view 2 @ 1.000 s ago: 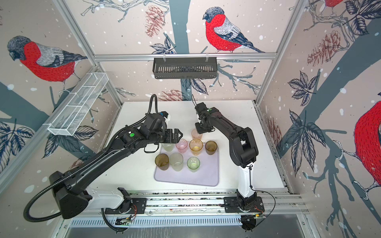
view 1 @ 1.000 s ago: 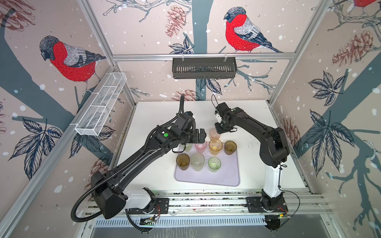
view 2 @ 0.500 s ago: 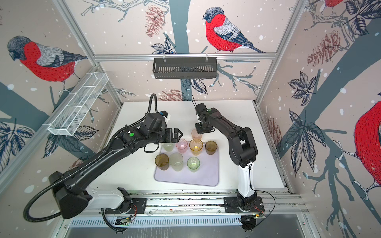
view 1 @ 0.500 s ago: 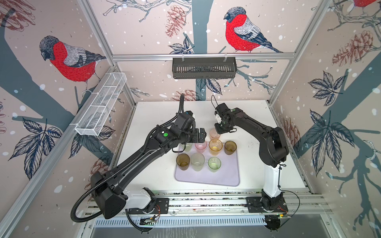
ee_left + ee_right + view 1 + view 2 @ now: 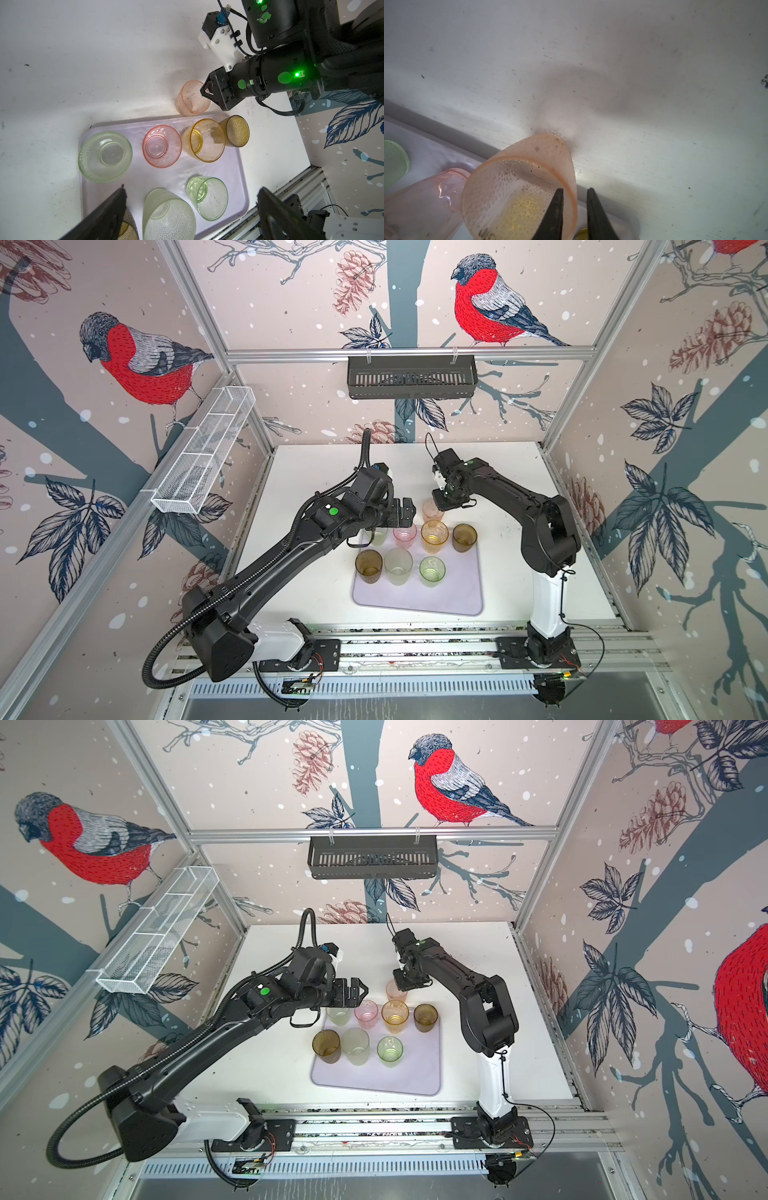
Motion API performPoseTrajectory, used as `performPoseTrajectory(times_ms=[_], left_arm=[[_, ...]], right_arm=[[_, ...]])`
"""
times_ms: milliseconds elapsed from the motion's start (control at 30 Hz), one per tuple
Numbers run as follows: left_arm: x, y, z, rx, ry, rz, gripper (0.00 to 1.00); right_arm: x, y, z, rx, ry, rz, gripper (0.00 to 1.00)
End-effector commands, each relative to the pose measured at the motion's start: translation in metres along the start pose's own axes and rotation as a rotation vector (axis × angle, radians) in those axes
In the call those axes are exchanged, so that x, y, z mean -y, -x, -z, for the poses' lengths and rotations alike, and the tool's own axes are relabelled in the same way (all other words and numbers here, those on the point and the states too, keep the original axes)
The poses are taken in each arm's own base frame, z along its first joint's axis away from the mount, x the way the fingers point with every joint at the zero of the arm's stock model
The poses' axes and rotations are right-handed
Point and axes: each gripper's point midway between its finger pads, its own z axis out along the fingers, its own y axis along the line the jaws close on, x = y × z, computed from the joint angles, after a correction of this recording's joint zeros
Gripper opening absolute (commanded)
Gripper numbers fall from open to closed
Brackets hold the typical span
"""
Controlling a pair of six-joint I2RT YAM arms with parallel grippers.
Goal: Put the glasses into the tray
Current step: 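Close the right gripper on the peach cup's rim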
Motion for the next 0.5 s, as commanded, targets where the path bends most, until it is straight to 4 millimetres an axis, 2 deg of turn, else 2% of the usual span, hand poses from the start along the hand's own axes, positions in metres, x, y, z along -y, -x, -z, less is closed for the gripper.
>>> performPoseTrajectory(times_ms=[0,467], left_arm=[[0.0035,0.0055,0.0007,0.014,-0.013,-0.001,0.98],[0.0022,0.0034,-0.0020,0.008,-0.013,0.001,0.98]], right_arm=[[-0.0022,0.0007,-0.0010,0.000,0.007,0.013,0.22],[-0.0011,0.0007,-0.0038,-0.001,0.004,0.013,0.18]])
